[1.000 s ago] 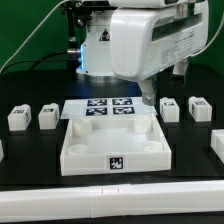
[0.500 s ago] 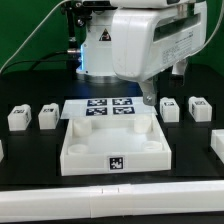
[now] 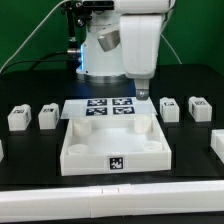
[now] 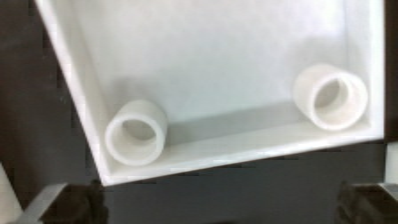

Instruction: Assemble one leg

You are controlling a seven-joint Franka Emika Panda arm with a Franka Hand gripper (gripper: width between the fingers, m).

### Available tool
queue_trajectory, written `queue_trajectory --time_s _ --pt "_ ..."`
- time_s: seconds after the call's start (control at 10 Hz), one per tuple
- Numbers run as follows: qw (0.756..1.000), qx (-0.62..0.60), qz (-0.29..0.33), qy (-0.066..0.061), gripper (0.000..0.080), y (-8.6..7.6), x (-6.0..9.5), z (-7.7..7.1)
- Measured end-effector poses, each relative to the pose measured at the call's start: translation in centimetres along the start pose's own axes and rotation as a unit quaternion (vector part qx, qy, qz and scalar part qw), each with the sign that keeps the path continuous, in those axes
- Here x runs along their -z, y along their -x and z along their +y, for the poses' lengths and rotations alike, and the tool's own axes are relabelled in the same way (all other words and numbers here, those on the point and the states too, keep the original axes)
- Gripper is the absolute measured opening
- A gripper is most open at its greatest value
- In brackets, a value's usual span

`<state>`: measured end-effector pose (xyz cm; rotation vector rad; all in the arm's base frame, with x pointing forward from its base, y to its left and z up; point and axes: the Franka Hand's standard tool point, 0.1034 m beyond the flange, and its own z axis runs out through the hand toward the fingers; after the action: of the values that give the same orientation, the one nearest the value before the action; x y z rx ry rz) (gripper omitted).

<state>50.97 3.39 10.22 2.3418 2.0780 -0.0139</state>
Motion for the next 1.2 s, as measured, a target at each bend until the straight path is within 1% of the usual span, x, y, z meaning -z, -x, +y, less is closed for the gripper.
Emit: queue_trajectory --time_s 0.2,0.3,0.5,0.6,0.7,0.8,0.9,1.1,1.2 --pt "0.998 0.056 0.0 0.0 0.065 0.1 0.0 0.0" --pt "0.995 0.103 -0.003 0.0 0.065 0.3 -0.1 0.0" --pt "0.995 0.1 -0.003 0.0 0.065 0.3 -0.1 0.0" --pt "0.995 0.1 -0.002 0.003 0.065 0.5 -0.2 -0.1" --pt "0.995 0.098 0.002 0.013 0.065 1.3 -1.7 -2.2" --pt "0.996 0.091 0.003 0.002 0.065 2.4 -3.3 -5.3" --pt "0.996 0.092 0.006 -0.006 0.065 3.4 -4.6 -6.6" --pt "0.997 0.076 0.011 -0.025 0.065 4.7 -7.5 -7.5" --pt "0.997 0.072 0.013 -0.033 0.065 4.8 -8.5 -7.7"
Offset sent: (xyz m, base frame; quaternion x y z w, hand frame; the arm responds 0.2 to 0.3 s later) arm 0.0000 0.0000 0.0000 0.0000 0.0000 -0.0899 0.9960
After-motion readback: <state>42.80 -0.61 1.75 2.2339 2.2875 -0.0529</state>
